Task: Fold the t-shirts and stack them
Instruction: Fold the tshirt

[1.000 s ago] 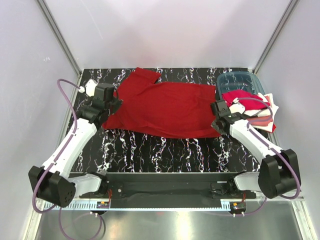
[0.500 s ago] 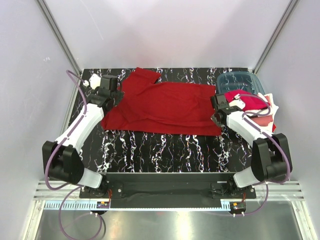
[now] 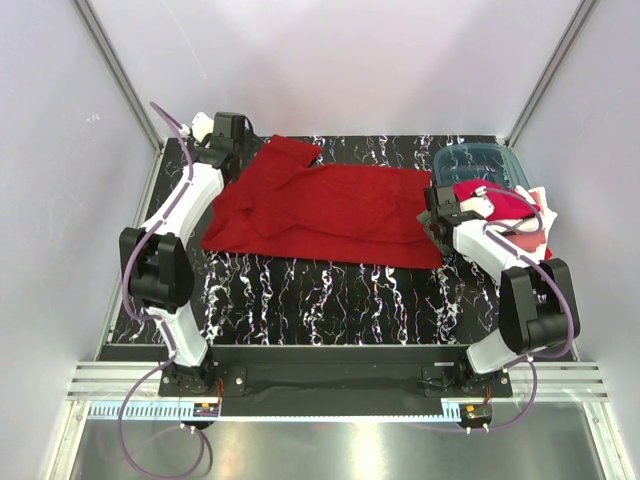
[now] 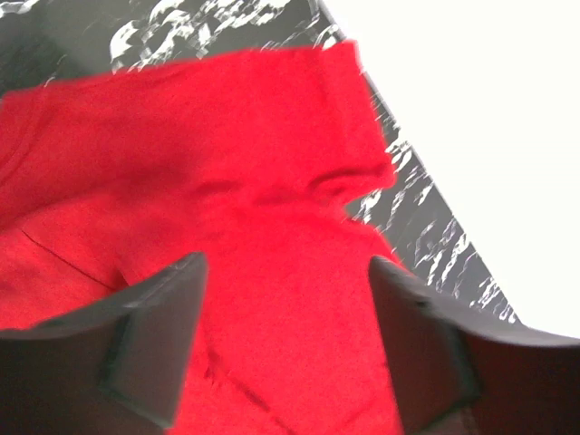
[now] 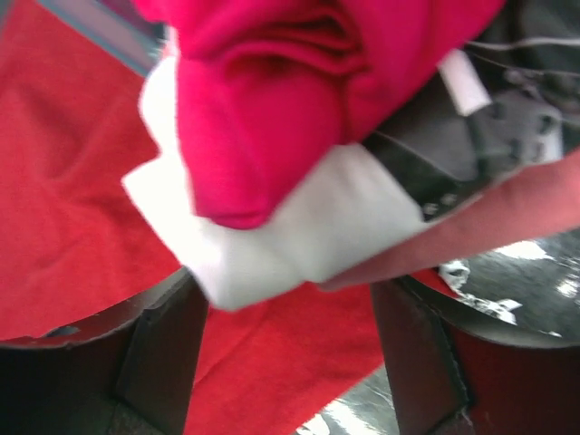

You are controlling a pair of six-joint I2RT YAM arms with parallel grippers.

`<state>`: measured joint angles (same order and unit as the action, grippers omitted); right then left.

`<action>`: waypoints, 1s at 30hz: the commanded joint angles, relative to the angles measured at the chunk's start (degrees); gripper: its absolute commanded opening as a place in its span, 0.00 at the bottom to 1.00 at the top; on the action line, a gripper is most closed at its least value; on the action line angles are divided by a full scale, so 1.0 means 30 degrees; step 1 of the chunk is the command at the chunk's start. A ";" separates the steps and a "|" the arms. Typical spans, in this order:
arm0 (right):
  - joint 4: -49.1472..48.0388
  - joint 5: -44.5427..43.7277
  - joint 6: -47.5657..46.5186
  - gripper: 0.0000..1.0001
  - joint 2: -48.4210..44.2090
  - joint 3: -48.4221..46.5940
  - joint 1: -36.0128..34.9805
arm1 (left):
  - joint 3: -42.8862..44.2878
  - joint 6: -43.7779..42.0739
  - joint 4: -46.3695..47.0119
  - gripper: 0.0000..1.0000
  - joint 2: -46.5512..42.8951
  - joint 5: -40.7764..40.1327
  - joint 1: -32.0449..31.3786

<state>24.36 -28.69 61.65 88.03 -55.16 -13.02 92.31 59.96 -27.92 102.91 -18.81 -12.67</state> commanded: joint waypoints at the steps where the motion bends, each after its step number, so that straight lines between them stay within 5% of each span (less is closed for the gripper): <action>1: -0.2023 -0.0370 -0.0304 0.76 -0.1039 0.0248 0.0032 | 0.1546 -0.0827 -0.0830 0.83 -0.0025 -0.0555 0.0091; 13: -0.0359 -0.1069 -0.2767 0.57 -0.2975 0.0924 -0.3128 | -0.7084 0.0371 -0.1503 0.75 -0.6932 0.0056 -0.0026; 20: -0.0389 -0.1746 -0.2680 0.59 -0.3006 0.3325 -0.4304 | -1.2688 0.0374 -0.0243 0.71 -1.0101 -0.0349 0.0062; 30: -0.2026 -0.0225 -0.0628 0.64 -0.1750 0.5027 -0.4216 | -1.5625 -0.0710 0.1691 0.71 -1.0487 -0.1057 0.0911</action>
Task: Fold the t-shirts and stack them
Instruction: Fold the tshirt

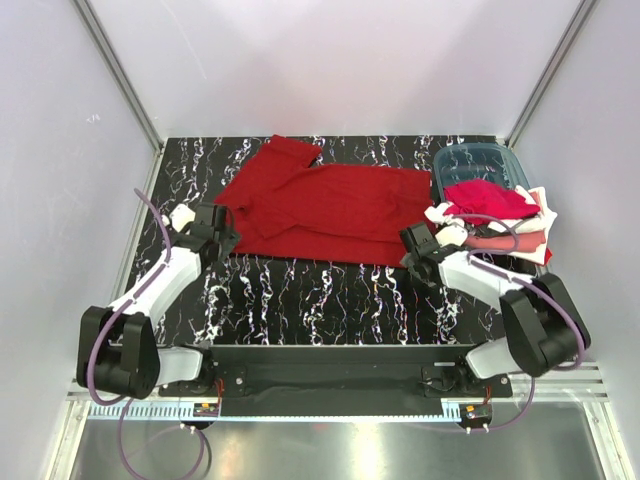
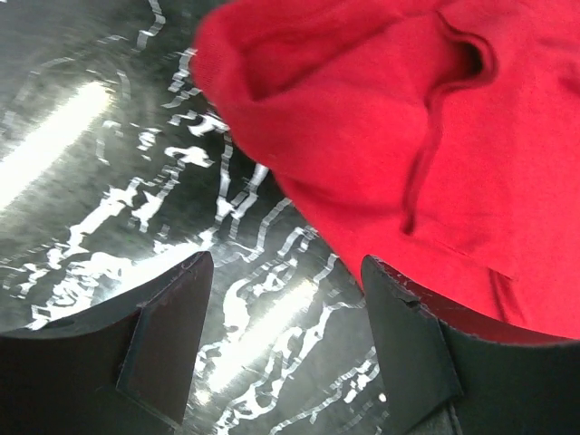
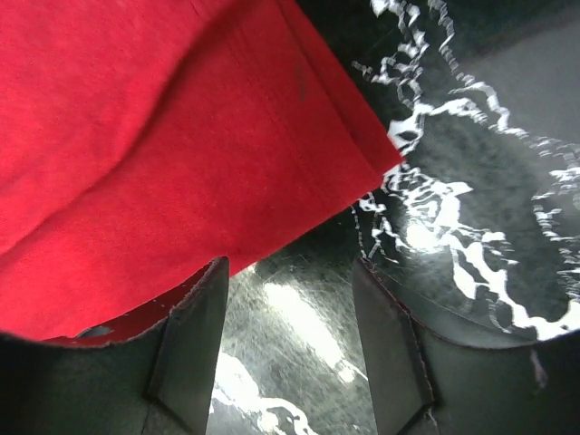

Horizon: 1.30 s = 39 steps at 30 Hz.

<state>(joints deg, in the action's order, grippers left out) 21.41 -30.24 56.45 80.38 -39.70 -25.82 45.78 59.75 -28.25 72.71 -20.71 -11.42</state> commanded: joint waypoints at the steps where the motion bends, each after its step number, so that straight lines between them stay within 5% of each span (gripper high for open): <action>1: -0.0811 0.0440 0.1281 0.64 0.1240 -0.0357 0.0140 | 0.0061 -0.0696 0.1625 0.71 -0.0388 -0.0218 0.0525; 7: 0.0365 0.1025 0.1722 0.56 0.3586 -0.1854 0.1369 | 0.0092 -0.0521 0.1507 0.71 -0.0272 0.0076 0.0788; 12: 0.0217 0.0706 0.1400 0.15 0.3033 -0.1883 0.2133 | -0.0142 -0.0257 0.1565 0.70 0.0431 0.0954 0.1696; 16: 0.0597 0.0063 0.1340 0.01 0.2010 -0.1795 0.2133 | -0.0113 -0.0257 0.1536 0.70 0.1105 0.1249 0.2048; 33: 0.0686 -0.0585 0.1371 0.01 -0.0074 -0.1092 0.2250 | 0.0208 -0.0667 0.3819 0.59 0.4737 0.1923 0.3777; 35: 0.0657 -0.0438 0.1312 0.01 -0.0075 -0.1063 0.2251 | 0.0442 -0.0754 0.3937 0.50 0.5147 0.1923 0.3777; 38: 0.0715 -0.0409 0.1282 0.01 -0.0249 -0.1033 0.2309 | 0.0590 -0.0814 0.3997 0.18 0.5499 0.1777 0.4275; 39: 0.0715 -0.0409 0.1282 0.01 -0.0308 -0.1004 0.2338 | 0.0561 -0.0814 0.3852 0.00 0.5530 0.1776 0.4363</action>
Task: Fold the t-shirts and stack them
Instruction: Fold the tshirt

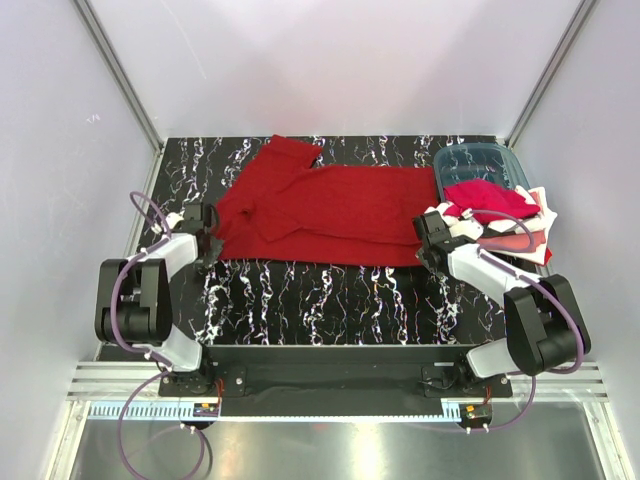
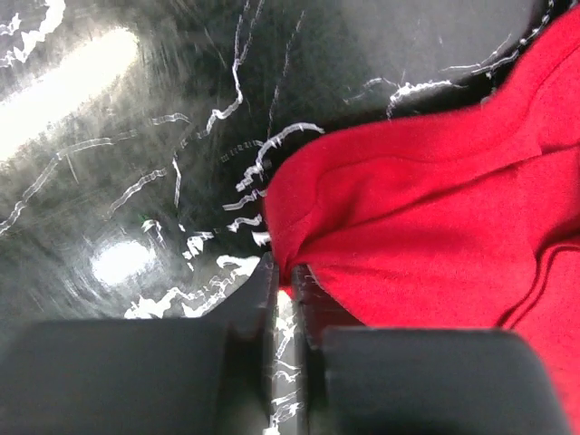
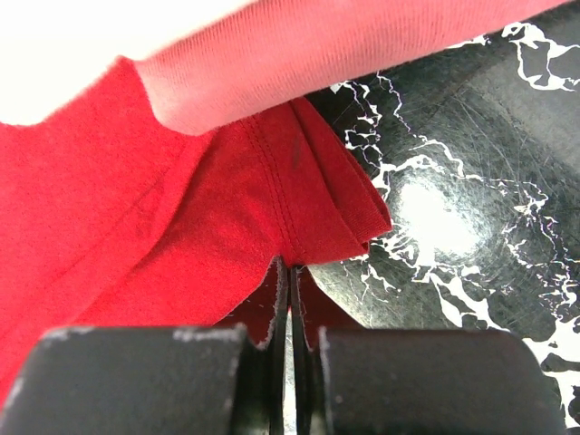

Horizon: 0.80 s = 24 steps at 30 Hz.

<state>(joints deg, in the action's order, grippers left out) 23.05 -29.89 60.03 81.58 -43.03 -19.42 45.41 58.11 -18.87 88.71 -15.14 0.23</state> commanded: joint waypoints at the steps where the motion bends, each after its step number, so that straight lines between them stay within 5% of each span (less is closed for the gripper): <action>1: 0.0140 -0.0525 0.0088 0.01 -0.0883 0.0191 0.0233 | 0.0742 -0.0180 0.0464 0.00 0.0226 -0.0140 0.0683; 10: 0.0257 -0.0583 0.0029 0.00 -0.1588 0.0396 0.0496 | -0.1482 0.0905 -0.0007 0.00 -0.3199 -0.1048 0.2238; 13: 0.0228 -0.0555 -0.0088 0.00 -0.1618 0.0338 0.0438 | -0.1425 0.0642 -0.0213 0.29 -0.3756 -0.0875 0.2209; 14: 0.0256 -0.0525 -0.0117 0.00 -0.1618 0.0338 0.0438 | -0.1425 0.0438 -0.0358 0.52 -0.3845 -0.0699 0.2209; 16: 0.0286 -0.0496 -0.0146 0.00 -0.1559 0.0280 0.0467 | -0.1629 0.0261 -0.0506 0.66 -0.4427 -0.0376 0.2180; 24: 0.0198 -0.0408 -0.0235 0.00 -0.1501 0.0221 0.0467 | -0.3971 -0.0092 -0.0712 0.68 -1.0052 0.0329 0.1389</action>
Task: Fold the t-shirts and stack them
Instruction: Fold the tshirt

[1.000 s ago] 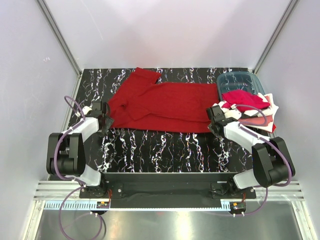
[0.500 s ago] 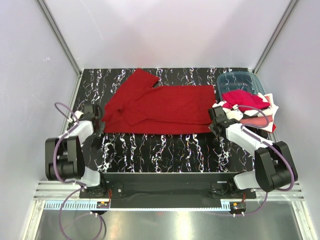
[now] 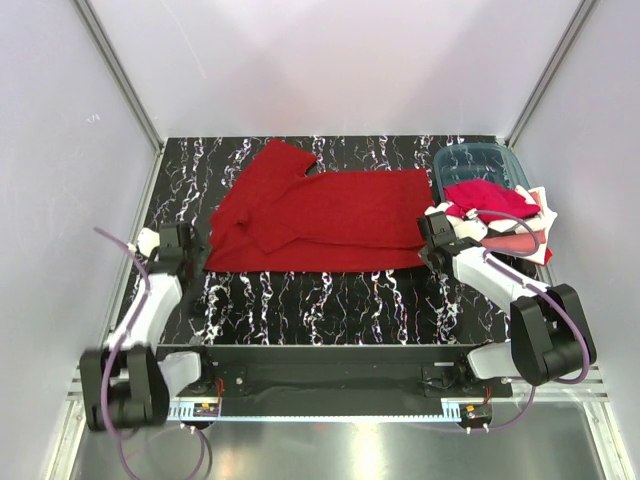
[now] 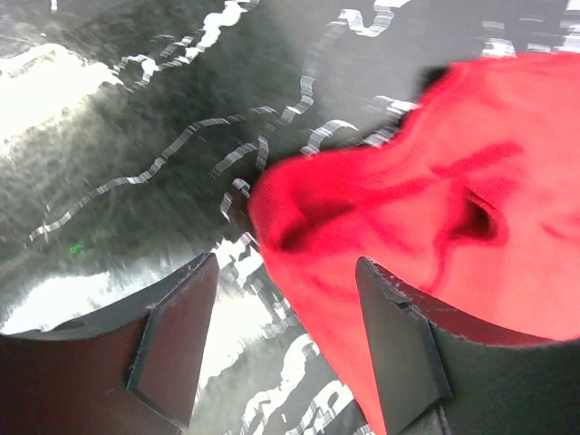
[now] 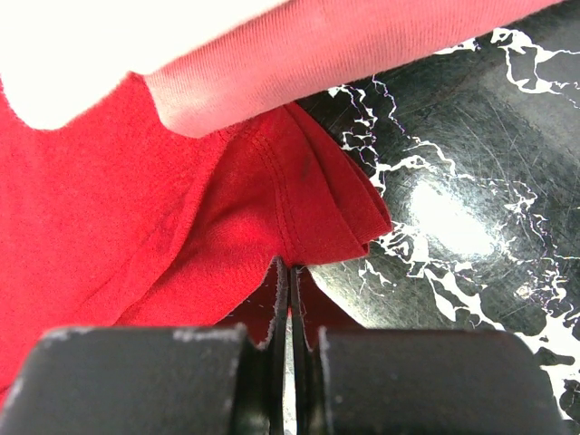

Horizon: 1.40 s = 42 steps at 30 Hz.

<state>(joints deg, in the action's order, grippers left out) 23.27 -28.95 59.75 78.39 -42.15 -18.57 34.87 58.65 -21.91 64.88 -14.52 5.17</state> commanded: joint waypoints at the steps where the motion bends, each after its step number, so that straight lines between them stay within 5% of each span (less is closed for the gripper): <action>1: 0.0154 -0.0721 -0.0140 0.00 -0.0379 -0.0071 0.0183 | -0.0723 -0.0216 0.0476 0.68 -0.2725 0.0183 -0.0403; 7: 0.0155 -0.0751 -0.0140 0.00 -0.0349 -0.0129 0.0154 | -0.2425 0.0780 0.2088 0.65 -0.3114 0.2378 -0.1076; 22: -0.0080 -0.0428 -0.0199 0.00 -0.0232 -0.0041 0.0183 | 0.0094 0.0664 0.3378 0.59 0.5030 0.2322 -0.1430; 26: -0.0022 -0.0487 -0.0140 0.00 -0.0290 0.0017 0.0183 | 0.0299 0.0868 0.3349 0.41 0.5793 0.1796 -0.1401; 31: -0.0021 -0.0487 -0.0081 0.00 -0.0553 0.0076 0.0183 | 0.0358 0.0637 0.3641 0.00 0.6029 0.2203 -0.1401; 38: -0.0517 0.0389 0.0095 0.00 -0.0409 0.0106 0.0154 | 0.0973 0.0400 0.1947 0.00 0.4157 0.2147 -0.1401; 42: 0.3767 0.0335 0.0036 0.00 0.0937 -0.3781 0.0184 | 0.3281 0.0985 -0.0861 0.00 0.3569 0.2905 -0.1401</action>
<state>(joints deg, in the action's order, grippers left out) 26.87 -27.31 59.75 79.59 -44.42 -18.44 37.98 61.10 -18.63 78.13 -7.05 1.02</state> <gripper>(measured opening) 0.015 0.024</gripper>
